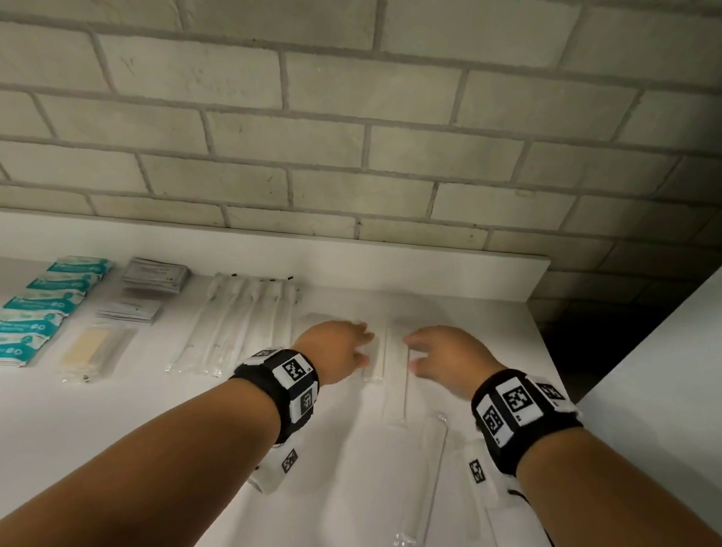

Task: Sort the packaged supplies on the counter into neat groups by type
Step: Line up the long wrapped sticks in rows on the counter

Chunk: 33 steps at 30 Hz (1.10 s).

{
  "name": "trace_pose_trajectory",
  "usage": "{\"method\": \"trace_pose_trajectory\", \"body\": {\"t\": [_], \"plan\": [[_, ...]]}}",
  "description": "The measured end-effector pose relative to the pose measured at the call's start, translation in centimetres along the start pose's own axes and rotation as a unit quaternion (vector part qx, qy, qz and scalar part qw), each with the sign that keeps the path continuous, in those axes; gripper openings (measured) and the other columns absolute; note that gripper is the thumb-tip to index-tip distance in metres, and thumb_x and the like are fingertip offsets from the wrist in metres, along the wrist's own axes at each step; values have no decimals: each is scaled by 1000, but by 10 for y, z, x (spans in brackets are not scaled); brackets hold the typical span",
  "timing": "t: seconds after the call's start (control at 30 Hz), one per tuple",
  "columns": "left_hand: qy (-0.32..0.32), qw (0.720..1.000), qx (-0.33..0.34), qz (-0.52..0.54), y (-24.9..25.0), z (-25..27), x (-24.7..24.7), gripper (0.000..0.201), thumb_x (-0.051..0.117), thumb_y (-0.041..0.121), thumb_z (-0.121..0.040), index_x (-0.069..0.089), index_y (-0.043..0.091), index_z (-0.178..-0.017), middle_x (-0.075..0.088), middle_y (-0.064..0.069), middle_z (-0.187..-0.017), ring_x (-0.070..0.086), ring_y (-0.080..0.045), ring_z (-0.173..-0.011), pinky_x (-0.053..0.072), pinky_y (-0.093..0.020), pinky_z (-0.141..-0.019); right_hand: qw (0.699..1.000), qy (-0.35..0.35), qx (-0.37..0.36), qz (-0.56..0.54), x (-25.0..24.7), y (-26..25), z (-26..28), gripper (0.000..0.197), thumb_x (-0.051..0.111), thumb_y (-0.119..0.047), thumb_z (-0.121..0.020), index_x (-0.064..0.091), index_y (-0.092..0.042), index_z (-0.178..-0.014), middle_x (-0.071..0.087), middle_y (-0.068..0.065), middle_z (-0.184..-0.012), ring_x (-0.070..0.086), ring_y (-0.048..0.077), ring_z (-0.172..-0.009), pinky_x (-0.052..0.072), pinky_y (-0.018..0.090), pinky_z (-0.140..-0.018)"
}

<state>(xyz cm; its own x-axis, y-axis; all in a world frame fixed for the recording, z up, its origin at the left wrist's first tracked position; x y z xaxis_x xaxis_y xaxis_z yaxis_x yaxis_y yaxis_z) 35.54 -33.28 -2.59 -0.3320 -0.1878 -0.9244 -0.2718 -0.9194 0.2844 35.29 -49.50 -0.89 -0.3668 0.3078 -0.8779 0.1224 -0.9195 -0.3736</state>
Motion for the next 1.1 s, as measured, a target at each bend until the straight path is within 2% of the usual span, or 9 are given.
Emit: {"method": "trace_pose_trajectory", "body": {"t": [0.17, 0.23, 0.4, 0.6, 0.7, 0.8, 0.87, 0.97, 1.1], "plan": [[-51, 998, 4, -46, 14, -8, 10, 54, 47, 33, -98, 33, 21, -148, 22, 2, -159, 23, -19, -145, 23, -34, -116, 997, -29, -7, 65, 14, 5, -5, 65, 65, -43, -86, 43, -28, -144, 30, -9, -156, 35, 15, -140, 30, 33, -113], [-50, 998, 3, -47, 14, -8, 10, 52, 48, 33, -97, 36, 20, -146, 28, 1, -157, 27, -20, -143, 27, -33, -113, 997, -24, 2, 75, 10, 8, -9, 67, 65, -43, -86, 40, -27, -146, 31, -7, -156, 35, 18, -140, 30, 33, -113], [-40, 998, 0, -58, 15, -10, 12, 52, 49, 34, -96, 38, 19, -145, 33, 2, -154, 28, -19, -143, 29, -33, -113, 991, -79, -5, 106, 7, 12, -22, 65, 56, -35, -95, 25, -27, -152, 10, -5, -162, 22, 22, -146, 21, 34, -117], [-49, 997, -9, -51, 13, -12, 17, 52, 49, 34, -96, 39, 20, -145, 34, 2, -154, 26, -20, -143, 28, -35, -114, 988, -80, -7, 130, 8, 9, -26, 62, 49, -28, -98, 20, -26, -153, 14, -2, -162, 25, 27, -144, 26, 38, -116], [-53, 998, -13, -39, 13, -10, 16, 53, 49, 33, -96, 37, 19, -146, 31, 2, -155, 24, -19, -144, 26, -34, -115, 996, -53, -8, 66, 5, 6, -18, 66, 51, -29, -98, 16, -26, -154, 17, 0, -161, 26, 25, -144, 26, 35, -115], [-58, 997, -18, -49, 14, -10, 15, 53, 50, 34, -96, 39, 18, -145, 36, -1, -153, 27, -21, -142, 28, -36, -114, 999, 22, 17, -29, -9, 8, -1, 70, 65, -38, -88, 31, -23, -147, 38, 6, -148, 46, 27, -129, 39, 35, -105], [-57, 996, -18, -61, 15, -10, 14, 53, 49, 35, -96, 38, 18, -146, 35, 0, -153, 27, -21, -143, 29, -36, -114, 1000, -10, 13, 25, -8, 4, 16, 64, 74, -41, -76, 46, -25, -131, 44, 1, -129, 55, 23, -108, 49, 36, -91], [-59, 996, -16, -72, 16, -10, 12, 54, 49, 35, -96, 37, 19, -147, 33, 1, -155, 28, -21, -143, 28, -36, -114, 977, -135, 3, 162, 12, -3, 40, 66, 80, -37, -69, 47, -26, -125, 41, -4, -121, 52, 17, -94, 49, 31, -80], [-66, 993, -19, -91, 18, -9, 13, 53, 47, 36, -97, 38, 18, -146, 37, -2, -151, 32, -23, -140, 32, -37, -111, 980, -98, -27, 171, 15, 5, 38, 51, 77, -20, -76, 51, -23, -119, 42, -2, -120, 49, 18, -95, 48, 33, -83]]}}
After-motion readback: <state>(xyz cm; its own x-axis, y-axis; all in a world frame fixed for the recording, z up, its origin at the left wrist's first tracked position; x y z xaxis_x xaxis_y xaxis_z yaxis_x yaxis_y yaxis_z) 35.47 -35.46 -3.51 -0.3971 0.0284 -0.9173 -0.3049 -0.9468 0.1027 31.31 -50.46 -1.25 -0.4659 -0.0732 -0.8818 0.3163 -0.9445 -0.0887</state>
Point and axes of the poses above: each hand's wrist, its own z-axis away from the middle knuckle, its own x-axis out of the palm, y = z × x, the point moved 6 cm from there along -z, towards the middle knuckle
